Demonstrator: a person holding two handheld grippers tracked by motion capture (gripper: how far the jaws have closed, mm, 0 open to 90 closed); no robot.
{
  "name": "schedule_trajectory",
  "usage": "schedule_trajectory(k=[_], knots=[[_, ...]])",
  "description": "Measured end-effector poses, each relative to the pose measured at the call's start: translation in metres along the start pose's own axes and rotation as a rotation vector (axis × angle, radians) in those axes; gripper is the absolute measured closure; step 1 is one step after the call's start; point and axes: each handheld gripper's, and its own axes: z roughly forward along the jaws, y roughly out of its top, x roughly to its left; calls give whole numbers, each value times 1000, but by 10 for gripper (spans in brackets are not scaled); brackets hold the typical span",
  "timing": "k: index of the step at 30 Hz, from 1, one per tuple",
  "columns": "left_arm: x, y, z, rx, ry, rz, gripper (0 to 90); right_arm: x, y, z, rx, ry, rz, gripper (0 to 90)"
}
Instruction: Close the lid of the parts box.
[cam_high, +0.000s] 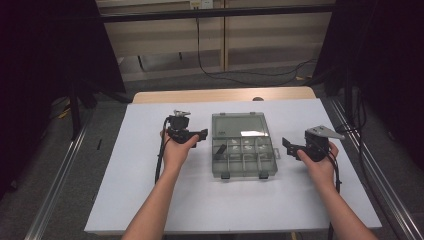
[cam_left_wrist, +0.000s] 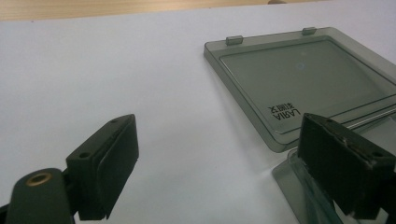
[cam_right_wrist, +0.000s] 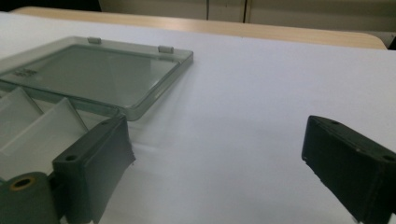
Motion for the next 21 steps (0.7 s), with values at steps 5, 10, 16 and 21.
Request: schedule_trajectory(k=[5,10,16,21], knots=[[0,2,1,-4,3,-15,129,-6,11,3,4,-17,2,73],[-1,4,4,3,14,-8,136,-10,15,8,10,-29,22,76],[0,4,12,7,12,-31,139,-8,11,18,36,-29,20,78],[2,5,17,17,19,-34,145,-2,10,27,44,-9,32,92]])
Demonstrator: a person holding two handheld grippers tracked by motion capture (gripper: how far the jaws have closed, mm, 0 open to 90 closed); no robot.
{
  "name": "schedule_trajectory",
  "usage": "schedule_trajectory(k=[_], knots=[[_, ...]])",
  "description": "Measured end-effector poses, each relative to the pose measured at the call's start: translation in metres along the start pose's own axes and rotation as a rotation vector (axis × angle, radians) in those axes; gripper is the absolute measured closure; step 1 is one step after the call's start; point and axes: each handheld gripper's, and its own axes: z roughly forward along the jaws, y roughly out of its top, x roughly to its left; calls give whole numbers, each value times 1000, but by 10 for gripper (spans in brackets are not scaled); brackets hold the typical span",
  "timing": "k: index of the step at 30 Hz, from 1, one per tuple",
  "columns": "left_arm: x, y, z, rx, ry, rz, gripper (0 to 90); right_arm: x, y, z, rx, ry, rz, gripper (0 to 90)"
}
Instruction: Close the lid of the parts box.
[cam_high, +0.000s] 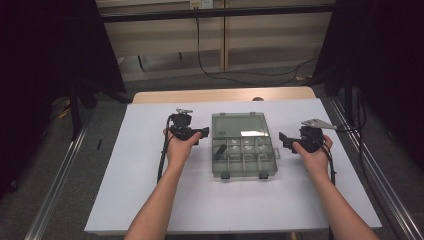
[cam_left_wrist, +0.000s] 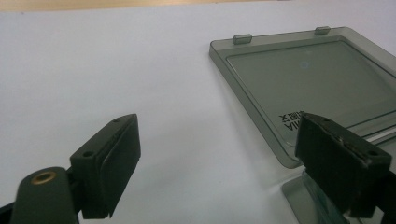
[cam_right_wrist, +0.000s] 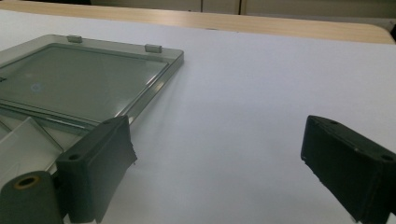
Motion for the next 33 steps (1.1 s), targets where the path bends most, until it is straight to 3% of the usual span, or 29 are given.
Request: schedule_trajectory(k=[8,13,18,19,20,23,25,28,33], knots=[[3,0,4,-2,2,-1,164,-2,5,7,27,1,24,99],[4,0,6,-20,30,9,297,-5,8,11,51,-23,67,163],[1,-1,10,-11,27,16,456,1,12,17,85,-29,56,235],[1,-1,11,-12,14,4,529,3,12,18,90,-26,54,256],[2,0,11,-12,6,-14,548,4,13,20,92,-18,57,284],[1,0,13,2,9,-16,621,7,13,23,90,-7,85,342],[0,0,14,14,2,-19,660,9,15,25,113,9,98,460],[-2,2,15,29,-11,1,742,10,20,28,139,8,57,552],[-2,3,20,47,-12,-6,846,7,24,33,162,43,98,770]])
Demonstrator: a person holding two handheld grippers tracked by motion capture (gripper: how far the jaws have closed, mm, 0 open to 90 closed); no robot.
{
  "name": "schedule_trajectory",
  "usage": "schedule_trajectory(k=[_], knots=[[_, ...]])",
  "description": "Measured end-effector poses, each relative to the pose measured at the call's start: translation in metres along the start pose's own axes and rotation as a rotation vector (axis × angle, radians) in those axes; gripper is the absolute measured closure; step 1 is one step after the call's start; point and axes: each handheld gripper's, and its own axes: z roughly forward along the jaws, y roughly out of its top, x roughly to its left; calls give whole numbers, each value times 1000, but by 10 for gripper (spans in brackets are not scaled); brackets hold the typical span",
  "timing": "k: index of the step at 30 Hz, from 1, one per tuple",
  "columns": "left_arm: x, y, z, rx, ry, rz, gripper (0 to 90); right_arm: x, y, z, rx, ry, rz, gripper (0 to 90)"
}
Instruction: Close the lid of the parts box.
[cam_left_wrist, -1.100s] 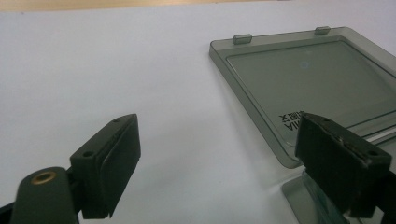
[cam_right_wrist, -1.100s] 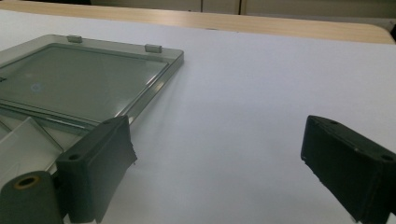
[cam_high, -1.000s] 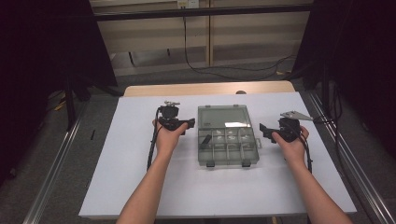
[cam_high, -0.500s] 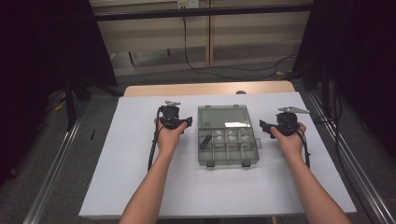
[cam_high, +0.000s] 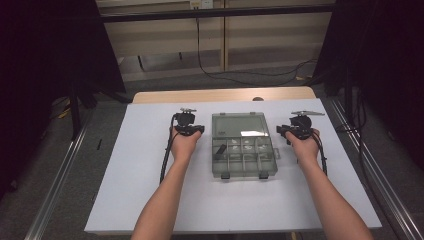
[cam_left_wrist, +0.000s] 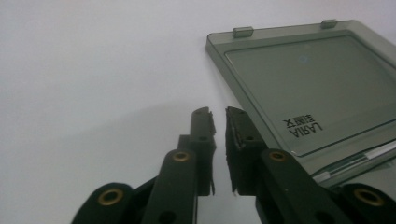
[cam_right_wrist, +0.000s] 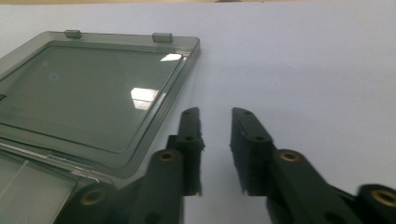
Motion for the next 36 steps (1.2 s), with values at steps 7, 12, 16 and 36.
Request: schedule_trajectory(k=[7,12,16,36], knots=[[3,3,9,-5,5,11,900,2,13,6,4,3,-28,900],[3,6,17,7,12,12,900,5,16,17,30,-3,-44,900],[2,8,23,10,14,29,900,5,18,25,41,15,-35,900],[4,13,46,26,2,-26,898,5,18,57,42,36,-31,900]])
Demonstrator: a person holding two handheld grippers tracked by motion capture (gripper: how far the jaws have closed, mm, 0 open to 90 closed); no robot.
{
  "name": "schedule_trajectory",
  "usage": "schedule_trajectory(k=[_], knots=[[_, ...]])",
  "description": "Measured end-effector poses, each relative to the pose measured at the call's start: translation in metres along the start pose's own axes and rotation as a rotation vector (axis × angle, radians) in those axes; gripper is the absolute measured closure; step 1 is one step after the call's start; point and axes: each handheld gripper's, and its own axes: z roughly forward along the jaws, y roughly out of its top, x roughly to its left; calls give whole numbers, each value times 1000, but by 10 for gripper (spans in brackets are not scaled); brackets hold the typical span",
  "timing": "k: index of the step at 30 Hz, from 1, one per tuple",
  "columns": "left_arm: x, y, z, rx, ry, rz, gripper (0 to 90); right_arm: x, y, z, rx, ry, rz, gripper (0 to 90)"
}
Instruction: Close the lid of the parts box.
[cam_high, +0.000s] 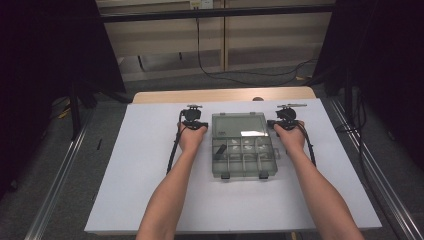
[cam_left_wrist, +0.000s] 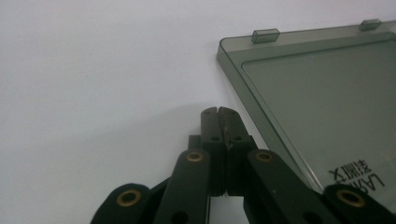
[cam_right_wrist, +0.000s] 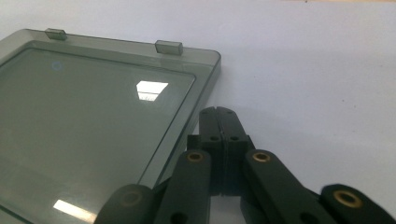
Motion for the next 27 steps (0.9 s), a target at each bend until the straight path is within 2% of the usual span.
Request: schedule_trajectory(k=[1,2,5,13,15,16,20,21,23,27], knots=[[-2,1,2,-2,1,21,898,0,0,1,0,4,2,900],[-2,2,3,-1,-1,22,897,0,1,1,5,5,2,900],[-3,3,4,5,-4,12,891,1,4,3,10,3,-12,900],[-9,5,7,4,4,12,891,2,3,5,-9,9,12,900],[-10,5,7,8,8,18,900,2,2,5,-9,5,2,900],[-10,5,8,9,3,4,900,2,2,5,-9,6,4,900],[-10,6,8,10,7,5,900,3,2,5,-11,4,10,900],[-9,6,8,12,-5,-27,900,3,2,5,-11,7,12,900],[-8,6,8,12,-8,-45,900,1,2,5,-16,15,34,900],[-8,6,7,9,-10,-73,900,1,1,5,-16,19,44,900]])
